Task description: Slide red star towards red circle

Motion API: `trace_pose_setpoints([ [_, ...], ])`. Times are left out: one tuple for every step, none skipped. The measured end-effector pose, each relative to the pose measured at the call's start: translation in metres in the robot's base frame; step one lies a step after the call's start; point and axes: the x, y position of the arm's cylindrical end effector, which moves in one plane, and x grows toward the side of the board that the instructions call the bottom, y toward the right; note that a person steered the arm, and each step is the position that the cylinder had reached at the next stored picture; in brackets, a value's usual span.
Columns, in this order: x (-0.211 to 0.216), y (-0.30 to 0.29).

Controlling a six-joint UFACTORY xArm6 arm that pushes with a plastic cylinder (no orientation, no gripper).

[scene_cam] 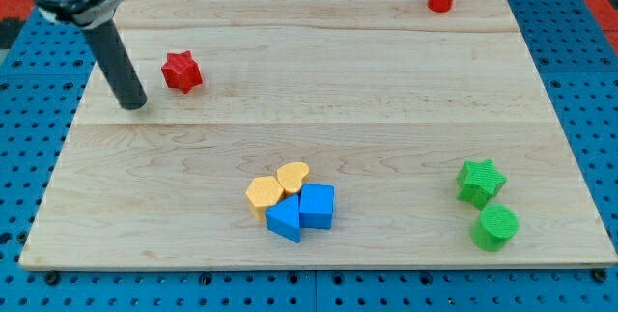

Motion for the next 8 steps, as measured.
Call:
trace_pose_setpoints([
  [-0.038, 0.06],
  [-0.088, 0.1],
  [-0.135, 0.094],
  [-0.174, 0.075],
  [-0.156, 0.17],
  [-0.146, 0.137],
  [-0.121, 0.124],
  [-0.09, 0.179],
])
